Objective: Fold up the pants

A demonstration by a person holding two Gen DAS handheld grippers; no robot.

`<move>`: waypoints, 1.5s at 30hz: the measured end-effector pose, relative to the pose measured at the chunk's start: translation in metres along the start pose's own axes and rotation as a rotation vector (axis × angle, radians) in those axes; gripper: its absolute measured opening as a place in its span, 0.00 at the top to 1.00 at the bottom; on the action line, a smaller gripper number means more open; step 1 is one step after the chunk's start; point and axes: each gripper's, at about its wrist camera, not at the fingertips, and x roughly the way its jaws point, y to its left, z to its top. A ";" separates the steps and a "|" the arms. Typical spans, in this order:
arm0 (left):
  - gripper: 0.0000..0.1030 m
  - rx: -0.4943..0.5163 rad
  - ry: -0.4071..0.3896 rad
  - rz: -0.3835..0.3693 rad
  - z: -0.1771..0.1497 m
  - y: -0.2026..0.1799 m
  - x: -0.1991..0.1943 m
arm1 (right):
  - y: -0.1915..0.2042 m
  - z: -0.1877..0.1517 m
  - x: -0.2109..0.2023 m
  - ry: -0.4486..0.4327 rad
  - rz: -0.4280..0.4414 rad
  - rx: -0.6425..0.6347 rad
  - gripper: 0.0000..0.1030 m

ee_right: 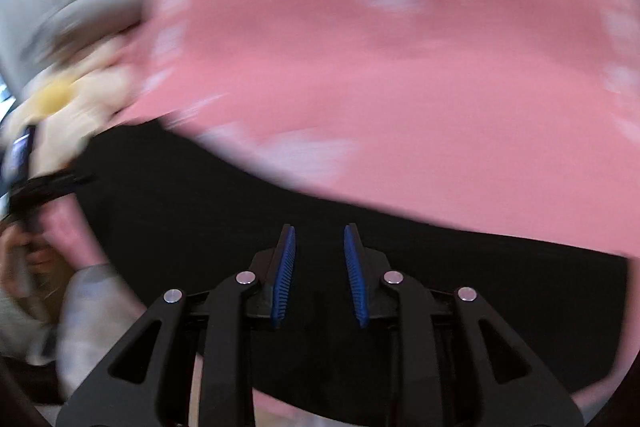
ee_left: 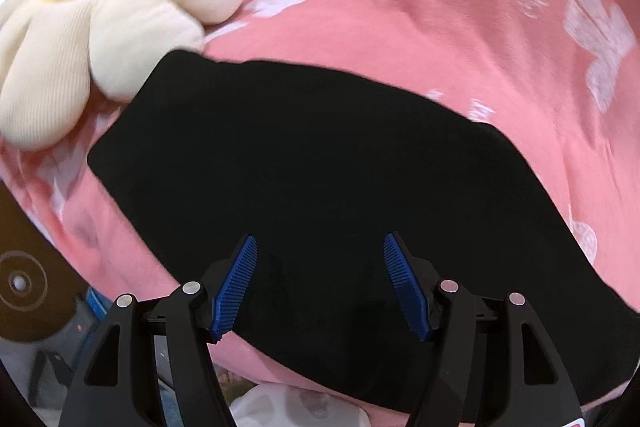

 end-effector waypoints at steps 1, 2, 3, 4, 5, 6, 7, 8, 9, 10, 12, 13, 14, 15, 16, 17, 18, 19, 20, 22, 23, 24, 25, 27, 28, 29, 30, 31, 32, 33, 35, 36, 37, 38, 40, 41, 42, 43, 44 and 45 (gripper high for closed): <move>0.38 -0.010 0.009 -0.001 -0.001 0.004 0.002 | 0.028 0.006 0.025 0.028 0.063 -0.034 0.76; 0.38 -0.009 0.017 0.001 -0.001 0.007 0.004 | 0.053 0.013 0.049 0.051 0.094 -0.077 0.76; 0.38 -0.003 0.016 0.005 -0.002 0.010 0.004 | 0.079 0.021 0.082 0.086 0.099 -0.140 0.77; 0.38 0.001 0.010 0.009 -0.003 0.011 0.003 | 0.095 0.025 0.105 0.107 0.079 -0.175 0.75; 0.38 0.014 0.000 0.020 -0.004 0.013 0.001 | 0.105 0.034 0.128 0.084 0.044 -0.192 0.74; 0.38 0.035 -0.010 0.036 -0.004 0.014 0.000 | 0.106 0.043 0.133 0.055 0.041 -0.174 0.74; 0.38 0.061 -0.021 0.059 -0.004 0.015 -0.001 | 0.104 0.054 0.136 0.059 0.041 -0.137 0.74; 0.38 0.081 -0.030 0.076 -0.004 0.017 -0.002 | 0.100 0.064 0.135 0.073 0.043 -0.083 0.73; 0.38 0.092 -0.039 0.079 -0.004 0.018 -0.004 | 0.095 0.074 0.122 0.050 0.061 -0.026 0.73; 0.37 0.107 -0.059 0.086 -0.004 0.019 -0.007 | 0.089 0.078 0.102 0.004 0.077 -0.008 0.70; 0.33 0.127 -0.079 0.104 -0.005 0.018 -0.010 | 0.073 0.077 0.068 -0.058 -0.002 -0.006 0.49; 0.33 0.144 -0.089 0.111 -0.007 0.016 -0.011 | 0.061 0.069 0.048 -0.083 -0.052 0.002 0.41; 0.32 0.162 -0.095 0.115 -0.009 0.013 -0.012 | 0.045 0.061 0.030 -0.102 -0.100 0.016 0.40; 0.32 0.172 -0.098 0.114 -0.011 0.010 -0.013 | 0.020 0.049 0.007 -0.117 -0.177 0.049 0.40; 0.32 0.185 -0.101 0.107 -0.014 0.006 -0.014 | -0.007 0.034 -0.015 -0.117 -0.233 0.095 0.39; 0.32 0.193 -0.102 0.100 -0.017 0.002 -0.016 | -0.026 0.023 -0.032 -0.116 -0.276 0.135 0.38; 0.32 0.199 -0.101 0.090 -0.021 -0.002 -0.017 | -0.057 0.000 -0.061 -0.119 -0.357 0.202 0.36; 0.32 0.207 -0.096 0.073 -0.026 -0.009 -0.019 | -0.083 -0.018 -0.084 -0.122 -0.427 0.252 0.30; 0.32 0.214 -0.093 0.062 -0.031 -0.014 -0.021 | -0.098 -0.034 -0.099 -0.122 -0.477 0.284 0.27; 0.32 0.234 -0.091 0.041 -0.042 -0.028 -0.025 | -0.145 -0.069 -0.137 -0.108 -0.585 0.370 0.27; 0.32 0.248 -0.088 0.029 -0.048 -0.037 -0.027 | -0.155 -0.079 -0.145 -0.108 -0.603 0.391 0.27; 0.31 0.259 -0.084 0.022 -0.052 -0.044 -0.028 | -0.170 -0.090 -0.154 -0.104 -0.610 0.414 0.27; 0.31 0.283 -0.077 0.012 -0.059 -0.056 -0.030 | -0.183 -0.097 -0.159 -0.097 -0.605 0.431 0.27; 0.31 0.330 -0.064 -0.004 -0.072 -0.079 -0.034 | -0.203 -0.104 -0.159 -0.084 -0.586 0.442 0.27; 0.31 0.347 -0.064 -0.012 -0.077 -0.087 -0.037 | -0.209 -0.105 -0.156 -0.079 -0.594 0.435 0.26; 0.30 0.365 -0.067 -0.013 -0.082 -0.096 -0.040 | -0.209 -0.103 -0.149 -0.077 -0.597 0.428 0.24; 0.29 0.383 -0.072 -0.015 -0.087 -0.103 -0.043 | -0.218 -0.105 -0.144 -0.067 -0.588 0.433 0.24; 0.26 0.408 -0.078 -0.018 -0.092 -0.112 -0.048 | -0.222 -0.106 -0.136 -0.055 -0.585 0.441 0.23; 0.25 0.420 -0.082 -0.016 -0.095 -0.118 -0.050 | -0.231 -0.108 -0.128 -0.038 -0.573 0.455 0.20; 0.25 0.432 -0.085 -0.021 -0.099 -0.123 -0.053 | -0.233 -0.113 -0.121 -0.036 -0.556 0.466 0.17; 0.25 0.456 -0.085 -0.032 -0.105 -0.132 -0.056 | -0.241 -0.120 -0.119 -0.087 -0.509 0.507 0.14; 0.25 0.469 -0.084 -0.036 -0.108 -0.136 -0.057 | -0.240 -0.122 -0.117 -0.097 -0.497 0.518 0.15; 0.25 0.477 -0.084 -0.036 -0.109 -0.138 -0.057 | -0.241 -0.121 -0.116 -0.107 -0.485 0.522 0.22; 0.25 0.481 -0.083 -0.036 -0.110 -0.139 -0.057 | -0.240 -0.120 -0.117 -0.110 -0.476 0.517 0.34; 0.25 0.483 -0.078 -0.042 -0.110 -0.139 -0.056 | -0.234 -0.117 -0.123 -0.120 -0.440 0.524 0.72; 0.25 0.478 -0.075 -0.043 -0.108 -0.138 -0.055 | -0.232 -0.115 -0.128 -0.133 -0.399 0.543 0.84; 0.25 0.472 -0.074 -0.047 -0.107 -0.136 -0.055 | -0.226 -0.110 -0.134 -0.160 -0.348 0.568 0.84; 0.25 0.462 -0.072 -0.052 -0.106 -0.132 -0.055 | -0.216 -0.103 -0.139 -0.182 -0.309 0.558 0.84; 0.25 0.455 -0.075 -0.052 -0.107 -0.129 -0.056 | -0.202 -0.095 -0.143 -0.198 -0.273 0.531 0.84; 0.25 0.447 -0.077 -0.051 -0.107 -0.126 -0.056 | -0.180 -0.082 -0.144 -0.213 -0.217 0.494 0.84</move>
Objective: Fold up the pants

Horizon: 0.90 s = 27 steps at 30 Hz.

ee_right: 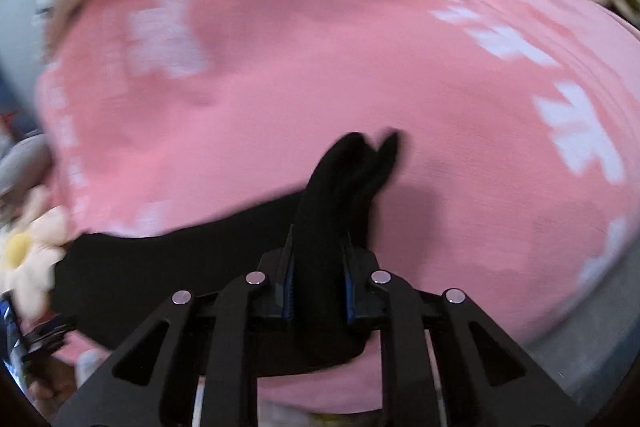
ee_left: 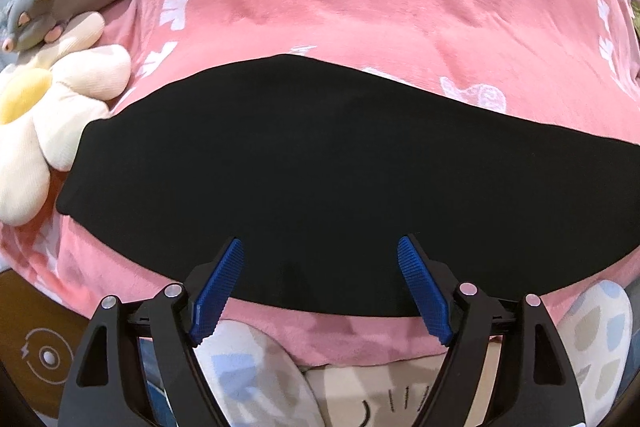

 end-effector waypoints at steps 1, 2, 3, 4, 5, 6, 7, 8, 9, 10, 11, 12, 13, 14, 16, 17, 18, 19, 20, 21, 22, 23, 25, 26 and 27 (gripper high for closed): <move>0.25 -0.010 0.000 0.000 -0.002 0.005 0.000 | 0.024 0.002 -0.002 0.004 0.052 -0.031 0.84; 0.25 -0.020 0.002 0.000 -0.003 0.010 0.001 | 0.051 0.003 -0.003 0.012 0.104 -0.074 0.84; 0.25 -0.032 0.005 0.002 -0.004 0.016 0.002 | 0.091 0.002 -0.001 0.025 0.172 -0.137 0.84; 0.25 -0.048 0.007 0.002 -0.006 0.023 0.003 | 0.119 -0.002 0.005 0.041 0.220 -0.179 0.84; 0.25 -0.065 0.008 0.005 -0.008 0.031 0.003 | 0.145 -0.007 0.011 0.059 0.262 -0.217 0.84; 0.25 -0.076 0.010 0.008 -0.009 0.036 0.004 | 0.182 -0.015 0.024 0.090 0.321 -0.270 0.84; 0.25 -0.095 0.009 0.010 -0.011 0.045 0.004 | 0.217 -0.026 0.038 0.124 0.374 -0.314 0.84; 0.25 -0.108 0.009 0.011 -0.012 0.052 0.004 | 0.235 -0.033 0.048 0.147 0.400 -0.342 0.84; 0.25 -0.125 0.010 0.014 -0.014 0.062 0.004 | 0.265 -0.048 0.066 0.187 0.433 -0.390 0.83; 0.25 -0.134 0.011 0.016 -0.015 0.068 0.004 | 0.292 -0.064 0.087 0.231 0.454 -0.431 0.83; 0.25 -0.144 0.014 0.019 -0.017 0.076 0.005 | 0.307 -0.076 0.102 0.268 0.466 -0.461 0.80; 0.25 -0.154 0.017 0.022 -0.019 0.084 0.006 | 0.325 -0.094 0.126 0.329 0.478 -0.492 0.79; 0.24 -0.170 0.021 0.022 -0.022 0.093 0.007 | 0.338 -0.111 0.145 0.378 0.468 -0.510 0.74; 0.24 -0.186 0.027 0.019 -0.025 0.103 0.009 | 0.347 -0.125 0.160 0.413 0.444 -0.535 0.69; 0.24 -0.219 0.037 0.005 -0.028 0.122 0.011 | 0.359 -0.138 0.153 0.353 0.410 -0.592 0.50; 0.24 -0.238 0.038 -0.004 -0.030 0.133 0.012 | 0.360 -0.136 0.145 0.352 0.427 -0.591 0.36; 0.24 -0.273 0.034 -0.017 -0.032 0.148 0.012 | 0.357 -0.130 0.131 0.342 0.431 -0.571 0.34; 0.24 -0.297 0.030 -0.023 -0.034 0.157 0.013 | 0.348 -0.121 0.113 0.303 0.430 -0.548 0.33; 0.24 -0.325 0.027 -0.025 -0.036 0.168 0.015 | 0.331 -0.109 0.091 0.249 0.407 -0.534 0.32; 0.24 -0.342 0.026 -0.024 -0.038 0.175 0.016 | 0.320 -0.103 0.078 0.211 0.360 -0.521 0.30; 0.24 -0.360 0.021 -0.022 -0.040 0.183 0.017 | 0.298 -0.093 0.066 0.172 0.286 -0.498 0.29; 0.24 -0.367 0.018 -0.017 -0.040 0.188 0.018 | 0.271 -0.083 0.060 0.156 0.209 -0.469 0.29; 0.24 -0.370 0.009 -0.007 -0.039 0.192 0.019 | 0.221 -0.074 0.061 0.183 0.092 -0.385 0.29; 0.24 -0.372 0.004 -0.002 -0.036 0.192 0.021 | 0.204 -0.072 0.064 0.199 0.062 -0.348 0.29; 0.24 -0.375 0.000 -0.007 -0.035 0.192 0.021 | 0.181 -0.073 0.071 0.230 0.043 -0.295 0.30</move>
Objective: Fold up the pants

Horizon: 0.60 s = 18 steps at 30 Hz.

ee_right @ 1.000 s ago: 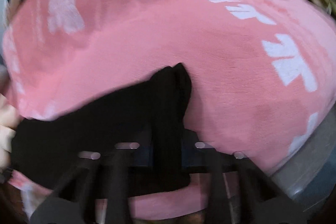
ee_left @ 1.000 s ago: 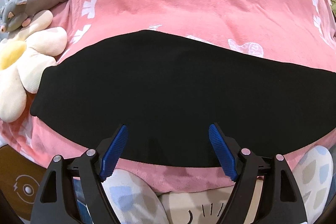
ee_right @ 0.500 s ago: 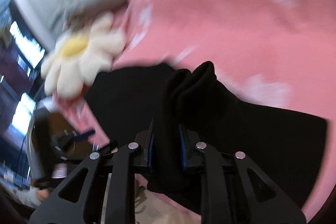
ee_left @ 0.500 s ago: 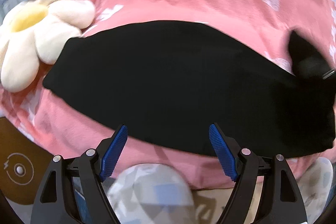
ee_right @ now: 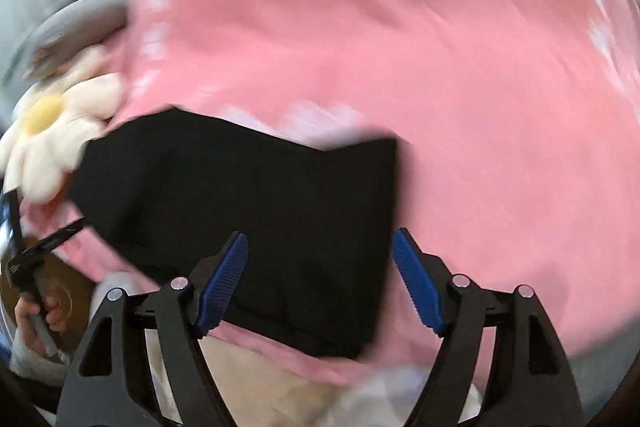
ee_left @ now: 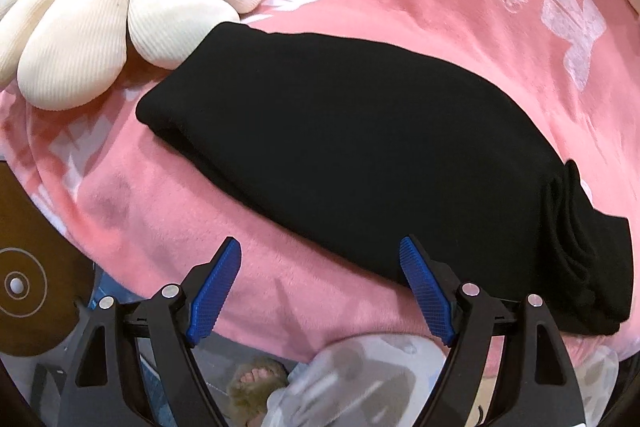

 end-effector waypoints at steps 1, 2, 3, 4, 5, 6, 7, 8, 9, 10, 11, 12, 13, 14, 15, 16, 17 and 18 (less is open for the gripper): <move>0.24 -0.002 0.002 -0.012 0.001 -0.002 0.001 | -0.013 -0.007 0.008 0.020 -0.012 0.039 0.30; 0.23 -0.009 0.008 -0.026 0.002 -0.003 0.002 | -0.021 -0.011 0.015 0.040 0.008 0.067 0.30; 0.23 -0.021 0.015 -0.046 0.003 -0.004 0.003 | -0.024 -0.014 0.021 0.054 0.027 0.084 0.30; 0.23 -0.050 0.022 -0.091 0.004 -0.003 0.002 | -0.026 -0.019 0.033 0.067 0.063 0.121 0.31; 0.23 -0.076 0.027 -0.119 0.006 -0.001 0.004 | -0.024 -0.022 0.041 0.075 0.107 0.135 0.38; 0.23 -0.115 0.036 -0.150 0.007 0.004 0.005 | -0.013 -0.027 0.047 0.074 0.122 0.129 0.39; 0.23 -0.181 0.053 -0.192 0.010 0.014 0.007 | -0.003 -0.027 0.050 0.068 0.084 0.090 0.45; 0.23 -0.238 0.062 -0.222 0.013 0.025 0.010 | 0.005 -0.027 0.052 0.068 0.072 0.063 0.64; 0.23 -0.278 0.065 -0.238 0.015 0.032 0.012 | 0.012 -0.024 0.052 0.067 0.087 0.043 0.68; 0.23 -0.361 0.062 -0.256 0.020 0.052 0.016 | 0.014 -0.022 0.049 0.068 0.091 0.047 0.68; 0.24 -0.405 0.054 -0.257 0.024 0.065 0.018 | 0.015 -0.019 0.047 0.073 0.084 0.043 0.68; 0.23 -0.451 0.041 -0.253 0.029 0.079 0.021 | 0.014 -0.016 0.047 0.084 0.070 0.024 0.68; 0.23 -0.502 0.028 -0.242 0.036 0.097 0.025 | 0.013 -0.017 0.046 0.089 0.063 0.012 0.66; 0.23 -0.539 0.021 -0.240 0.042 0.110 0.030 | 0.013 -0.018 0.046 0.087 0.065 0.012 0.62; 0.23 -0.583 0.019 -0.239 0.049 0.126 0.040 | 0.013 -0.018 0.044 0.089 0.071 0.020 0.60; 0.23 -0.603 0.023 -0.251 0.054 0.133 0.046 | 0.010 -0.019 0.045 0.091 0.084 0.033 0.55; 0.23 -0.633 0.040 -0.278 0.058 0.141 0.058 | 0.007 -0.021 0.044 0.089 0.090 0.040 0.49; 0.23 -0.668 0.058 -0.306 0.061 0.149 0.068 | 0.009 -0.021 0.047 0.090 0.099 0.047 0.45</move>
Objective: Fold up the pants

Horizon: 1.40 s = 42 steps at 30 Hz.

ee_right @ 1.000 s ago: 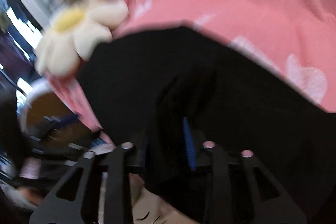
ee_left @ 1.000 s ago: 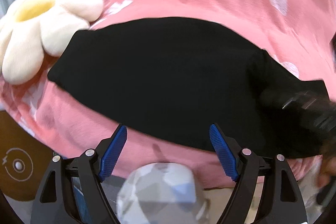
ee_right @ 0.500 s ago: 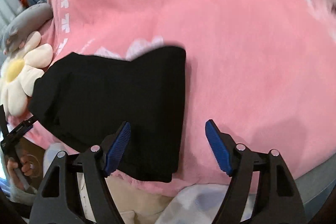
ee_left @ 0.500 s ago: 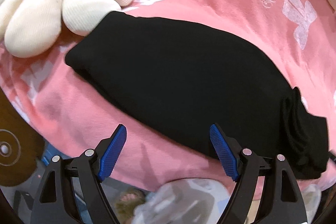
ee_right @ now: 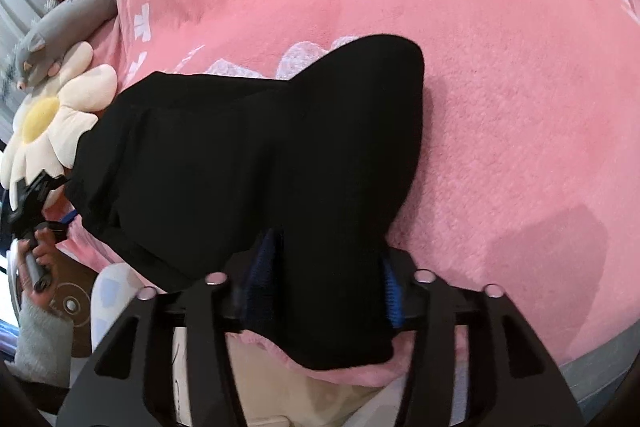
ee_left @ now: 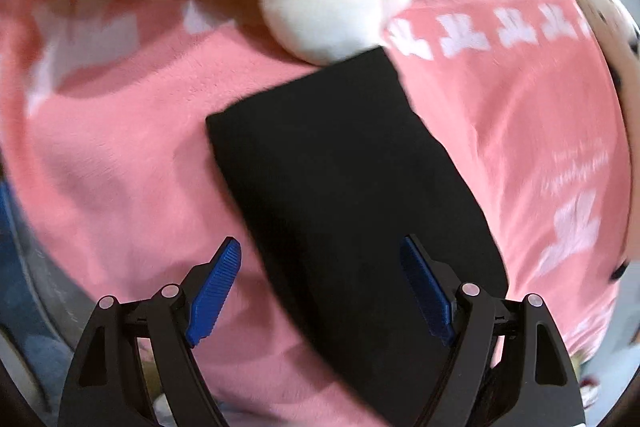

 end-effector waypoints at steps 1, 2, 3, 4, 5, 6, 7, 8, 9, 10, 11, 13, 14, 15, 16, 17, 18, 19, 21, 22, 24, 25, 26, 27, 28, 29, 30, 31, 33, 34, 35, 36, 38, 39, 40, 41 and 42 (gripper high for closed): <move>0.19 -0.056 0.012 -0.042 0.008 0.009 0.008 | 0.001 -0.001 0.004 0.000 0.007 -0.001 0.41; 0.10 -0.086 0.004 -0.076 0.011 0.013 0.009 | 0.005 -0.001 0.007 -0.006 -0.002 -0.008 0.41; 0.11 -0.109 -0.007 -0.101 0.014 0.013 0.010 | 0.009 -0.002 0.009 -0.012 -0.015 -0.020 0.40; 0.12 -0.102 -0.024 -0.090 0.017 0.010 0.010 | 0.011 -0.002 0.008 -0.016 -0.028 -0.030 0.45; 0.22 -0.084 -0.040 -0.076 0.017 0.006 0.010 | 0.012 -0.001 0.007 -0.023 -0.031 -0.034 0.64; 0.34 -0.060 -0.062 -0.048 0.018 0.001 0.008 | 0.011 0.002 0.003 -0.029 -0.018 -0.023 0.69; 0.56 -0.027 -0.077 -0.011 0.018 -0.006 0.008 | 0.010 0.004 -0.002 -0.037 0.001 -0.004 0.72; 0.72 -0.002 -0.074 0.008 0.019 -0.010 0.009 | 0.011 0.006 -0.005 -0.047 0.003 -0.008 0.75; 0.78 0.009 -0.066 0.002 0.019 -0.014 0.010 | 0.014 0.008 -0.016 -0.068 -0.010 -0.044 0.75; 0.82 0.022 -0.063 -0.016 0.018 -0.018 0.008 | 0.016 0.011 -0.026 -0.085 -0.017 -0.068 0.77; 0.83 0.045 -0.069 -0.012 0.015 -0.024 0.005 | 0.016 0.016 -0.039 -0.110 -0.026 -0.084 0.80; 0.83 0.104 -0.088 -0.005 0.009 -0.040 -0.002 | 0.007 0.025 -0.059 -0.149 -0.058 -0.099 0.81; 0.83 0.126 -0.086 -0.010 0.005 -0.048 -0.003 | -0.001 0.027 -0.067 -0.153 -0.059 -0.095 0.81; 0.83 0.145 -0.073 -0.019 0.001 -0.056 -0.002 | -0.013 0.030 -0.076 -0.162 -0.060 -0.079 0.81; 0.83 0.156 -0.053 -0.028 -0.006 -0.061 0.000 | -0.023 0.030 -0.083 -0.173 -0.086 -0.072 0.81; 0.82 0.160 -0.030 -0.037 -0.011 -0.064 0.005 | -0.033 0.030 -0.087 -0.176 -0.126 -0.067 0.81; 0.82 0.163 0.010 -0.049 -0.018 -0.067 0.015 | -0.047 0.029 -0.088 -0.179 -0.154 -0.043 0.81; 0.80 0.154 0.036 -0.055 -0.026 -0.064 0.022 | -0.060 0.028 -0.084 -0.168 -0.169 -0.013 0.80; 0.72 0.115 0.067 -0.063 -0.036 -0.057 0.037 | -0.083 0.023 -0.065 -0.133 -0.219 0.015 0.78; 0.69 0.082 0.040 -0.069 -0.040 -0.052 0.039 | -0.088 0.020 -0.053 -0.105 -0.217 0.023 0.71; 0.68 0.049 0.020 -0.083 -0.041 -0.048 0.037 | -0.092 0.018 -0.055 -0.131 -0.215 0.064 0.60; 0.67 0.036 0.023 -0.087 -0.039 -0.047 0.037 | -0.092 0.019 -0.061 -0.136 -0.233 0.076 0.53; 0.66 0.017 0.022 -0.092 -0.038 -0.045 0.036 | -0.090 0.020 -0.068 -0.149 -0.261 0.065 0.50; 0.66 -0.011 0.017 -0.096 -0.034 -0.042 0.036 | -0.087 0.019 -0.074 -0.162 -0.278 0.051 0.49; 0.67 -0.023 0.014 -0.108 -0.033 -0.041 0.037 | -0.085 0.019 -0.080 -0.171 -0.287 0.043 0.47; 0.71 -0.020 0.013 -0.117 -0.031 -0.041 0.038 | -0.080 0.020 -0.083 -0.177 -0.290 0.043 0.41; 0.75 -0.008 0.009 -0.117 -0.031 -0.045 0.039 | -0.078 0.019 -0.090 -0.189 -0.296 0.042 0.39; 0.84 0.032 0.002 -0.115 -0.033 -0.054 0.038 | -0.077 0.018 -0.097 -0.203 -0.308 0.033 0.35; 0.85 0.127 -0.050 -0.111 -0.042 -0.081 0.024 | -0.073 0.013 -0.109 -0.235 -0.322 0.011 0.31; 0.86 0.221 -0.072 -0.130 -0.054 -0.110 0.009 | -0.068 0.013 -0.111 -0.245 -0.312 0.003 0.31; 0.86 0.273 -0.074 -0.150 -0.064 -0.126 0.001 | -0.064 0.013 -0.115 -0.261 -0.289 -0.003 0.31; 0.86 0.370 -0.070 -0.181 -0.083 -0.158 -0.012 | -0.060 0.013 -0.116 -0.272 -0.275 -0.005 0.31; 0.86 0.496 -0.042 -0.233 -0.117 -0.199 -0.023 | -0.053 0.014 -0.117 -0.285 -0.238 -0.006 0.31; 0.85 0.573 -0.022 -0.256 -0.140 -0.222 -0.026 | -0.049 0.017 -0.114 -0.289 -0.230 -0.007 0.31; 0.85 0.663 0.007 -0.278 -0.172 -0.246 -0.025 | -0.046 0.020 -0.110 -0.290 -0.213 -0.010 0.31; 0.83 0.735 0.040 -0.282 -0.200 -0.263 -0.019 | -0.045 0.021 -0.107 -0.285 -0.193 -0.010 0.31; 0.79 0.807 0.073 -0.257 -0.230 -0.276 -0.008 | -0.043 0.022 -0.104 -0.280 -0.183 -0.009 0.31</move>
